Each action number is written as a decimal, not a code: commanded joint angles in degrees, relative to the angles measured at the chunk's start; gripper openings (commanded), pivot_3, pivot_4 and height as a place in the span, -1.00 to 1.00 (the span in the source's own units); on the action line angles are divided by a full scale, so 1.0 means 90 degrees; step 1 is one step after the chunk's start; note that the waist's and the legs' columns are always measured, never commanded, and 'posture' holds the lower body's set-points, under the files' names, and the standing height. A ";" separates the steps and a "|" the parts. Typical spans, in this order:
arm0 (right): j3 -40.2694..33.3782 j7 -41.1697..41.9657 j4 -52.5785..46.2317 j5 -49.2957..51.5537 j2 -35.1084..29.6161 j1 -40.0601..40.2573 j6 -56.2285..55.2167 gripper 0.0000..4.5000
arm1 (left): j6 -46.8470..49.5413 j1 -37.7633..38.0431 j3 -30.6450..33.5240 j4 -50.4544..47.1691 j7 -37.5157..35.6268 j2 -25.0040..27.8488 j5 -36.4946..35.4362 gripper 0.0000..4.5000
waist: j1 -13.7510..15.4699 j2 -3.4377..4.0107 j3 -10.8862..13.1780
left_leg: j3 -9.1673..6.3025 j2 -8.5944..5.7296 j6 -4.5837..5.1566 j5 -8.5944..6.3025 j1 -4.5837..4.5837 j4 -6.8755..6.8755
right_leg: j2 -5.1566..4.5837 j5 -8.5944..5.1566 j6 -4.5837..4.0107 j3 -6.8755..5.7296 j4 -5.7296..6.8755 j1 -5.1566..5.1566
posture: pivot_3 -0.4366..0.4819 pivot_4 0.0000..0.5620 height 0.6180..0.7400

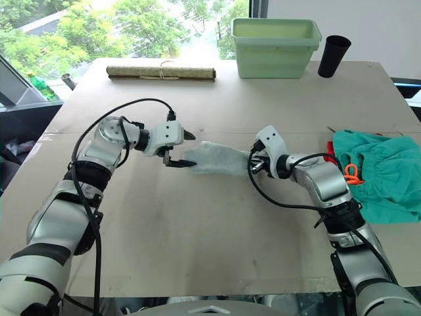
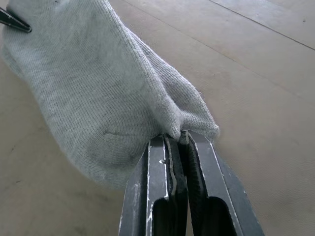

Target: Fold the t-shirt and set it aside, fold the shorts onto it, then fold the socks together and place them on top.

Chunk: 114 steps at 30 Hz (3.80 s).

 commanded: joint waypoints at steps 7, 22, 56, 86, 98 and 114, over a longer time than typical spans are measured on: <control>-0.0041 0.0127 -0.0053 -0.0092 -0.0042 -0.0050 -0.0133 -1.00 | 0.3275 -0.0025 0.1120 -0.2447 -0.2080 0.0003 -0.2648 0.98 | -0.0018 -0.0001 0.0001 | -0.0001 0.0000 0.0000 0.0000 -0.0001 0.0002 | 0.0001 0.0000 0.0000 0.0000 0.0002 0.0001 | -0.05 -0.47 0.95; -0.0940 -0.0098 -0.0786 -0.0237 -0.0345 0.0150 -0.0962 0.99 | 0.2360 0.0916 0.0601 -0.2042 0.0048 -0.1519 -0.1572 1.00 | -0.0005 -0.0001 0.0000 | 0.0006 0.0006 -0.0003 0.0003 0.0005 0.0000 | 0.0011 -0.0001 0.0000 0.0011 0.0013 -0.0004 | -0.05 -0.47 0.95; -0.2070 -0.1227 -0.1990 0.1338 0.1072 0.2179 -0.0502 0.99 | 0.2857 0.2266 0.0903 -0.3739 0.2685 -0.2390 -0.1471 1.00 | 0.0031 -0.0004 -0.0013 | -0.0006 0.0002 -0.0003 0.0001 0.0015 0.0001 | -0.0001 -0.0001 -0.0002 0.0007 0.0020 0.0012 | -0.05 -0.47 0.95; -0.0966 -0.1343 -0.0360 0.0980 0.1440 0.1280 0.0100 -0.55 | 0.5305 0.2445 0.1662 -0.6987 0.0420 0.1334 -0.3180 1.00 | -0.0026 -0.0005 -0.0016 | -0.0006 0.0003 -0.0009 0.0003 0.0022 -0.0021 | 0.0004 -0.0003 -0.0004 0.0010 0.0007 0.0010 | -0.05 -0.47 0.95; -0.1587 -0.0285 -0.1374 0.0696 -0.1725 0.1212 0.0251 -0.99 | 0.5289 0.2253 0.1506 -0.6945 0.0267 0.1260 -0.3199 1.00 | 0.0048 0.0006 -0.0005 | -0.0006 -0.0004 -0.0007 0.0001 0.0012 -0.0022 | -0.0005 -0.0002 -0.0003 0.0007 -0.0015 0.0010 | -0.05 -0.47 0.95; 0.1607 0.0104 -0.3198 -0.1857 -0.3324 -0.0689 0.0223 -0.99 | 0.5273 0.1923 0.1123 -0.7028 0.0385 0.0815 -0.3150 1.00 | 0.0057 0.0014 0.0005 | -0.0002 0.0002 -0.0008 0.0002 0.0007 -0.0026 | 0.0000 -0.0004 0.0000 0.0007 -0.0036 0.0001 | -0.05 -0.47 0.95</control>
